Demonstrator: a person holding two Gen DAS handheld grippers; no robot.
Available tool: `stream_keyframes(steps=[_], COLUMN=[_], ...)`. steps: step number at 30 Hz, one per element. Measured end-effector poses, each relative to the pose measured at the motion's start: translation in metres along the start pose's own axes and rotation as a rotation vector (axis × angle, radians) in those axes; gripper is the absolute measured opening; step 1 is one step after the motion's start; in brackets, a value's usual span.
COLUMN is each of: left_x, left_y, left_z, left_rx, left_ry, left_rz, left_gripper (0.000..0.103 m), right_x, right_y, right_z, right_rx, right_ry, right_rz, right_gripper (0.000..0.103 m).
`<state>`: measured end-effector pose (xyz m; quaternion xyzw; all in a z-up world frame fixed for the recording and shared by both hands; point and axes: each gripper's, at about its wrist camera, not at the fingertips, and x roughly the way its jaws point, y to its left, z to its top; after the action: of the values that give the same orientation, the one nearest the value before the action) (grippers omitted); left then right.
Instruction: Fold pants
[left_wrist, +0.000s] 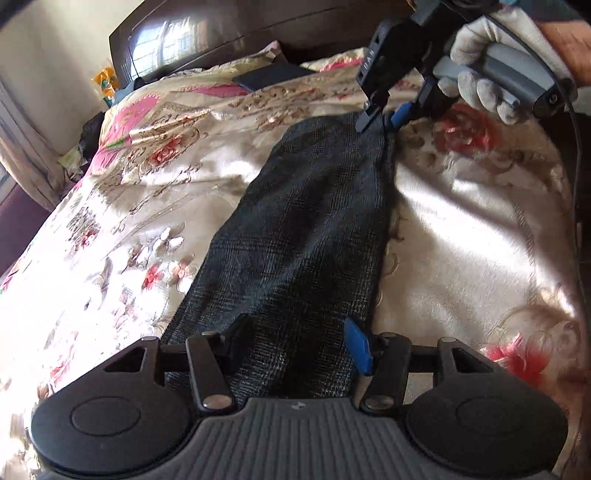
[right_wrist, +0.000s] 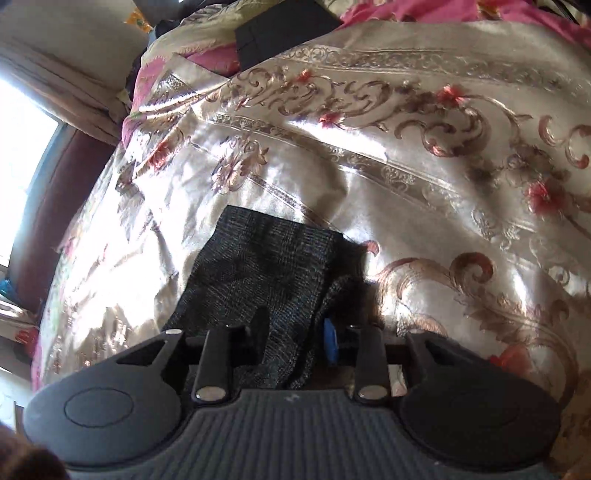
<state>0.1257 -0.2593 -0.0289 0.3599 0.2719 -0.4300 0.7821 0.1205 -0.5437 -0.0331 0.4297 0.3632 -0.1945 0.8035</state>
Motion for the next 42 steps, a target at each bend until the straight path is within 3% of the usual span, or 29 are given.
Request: stream_keyframes(steps=[2, 3, 4, 8, 10, 12, 13, 17, 21, 23, 30, 39, 42], left_x=[0.004, 0.005, 0.004, -0.003, -0.008, -0.008, -0.007, -0.003, -0.005, -0.005, -0.006, -0.007, -0.006], left_y=[-0.007, -0.008, -0.009, -0.007, -0.006, -0.007, -0.008, -0.013, -0.010, -0.011, -0.009, -0.003, -0.001], left_z=[0.000, 0.000, 0.000, 0.002, 0.002, 0.002, 0.001, 0.000, -0.001, -0.001, -0.002, -0.004, -0.003], left_rx=[0.031, 0.044, 0.054, 0.050, 0.055, 0.055, 0.060, 0.084, 0.051, 0.056, 0.061, 0.025, 0.012], left_ry=[-0.005, -0.011, -0.013, -0.011, -0.017, -0.014, -0.011, -0.011, -0.008, -0.010, -0.011, -0.015, -0.016], left_rz=[0.019, 0.023, 0.027, -0.002, -0.003, -0.010, -0.013, -0.011, -0.024, -0.024, -0.030, -0.038, -0.038], left_gripper=[0.068, 0.068, 0.068, 0.053, 0.053, 0.054, 0.054, 0.054, 0.054, 0.054, 0.054, 0.054, 0.054], right_x=[0.004, 0.004, 0.003, -0.023, -0.030, -0.022, -0.021, -0.046, -0.063, -0.056, -0.019, -0.021, -0.012], right_y=[0.001, 0.001, 0.000, 0.001, 0.002, 0.000, -0.004, -0.012, 0.000, -0.001, -0.010, -0.023, -0.019], right_z=[0.000, 0.000, 0.000, -0.001, -0.002, 0.000, 0.000, -0.008, -0.020, -0.021, -0.026, -0.018, -0.018], right_rx=[-0.016, -0.015, -0.009, 0.002, -0.041, -0.079, -0.068, -0.019, -0.054, -0.016, 0.098, 0.166, 0.155], right_ry=[-0.008, -0.007, -0.001, -0.025, -0.027, 0.026, 0.037, -0.056, -0.090, -0.068, 0.024, -0.025, -0.025], right_rz=[0.002, -0.010, -0.013, 0.033, 0.024, -0.056, -0.088, -0.093, -0.059, -0.008, 0.013, -0.007, 0.001], right_gripper=[0.027, 0.008, 0.006, 0.006, 0.012, 0.019, 0.016, 0.020, 0.020, 0.019, 0.020, 0.018, 0.024])
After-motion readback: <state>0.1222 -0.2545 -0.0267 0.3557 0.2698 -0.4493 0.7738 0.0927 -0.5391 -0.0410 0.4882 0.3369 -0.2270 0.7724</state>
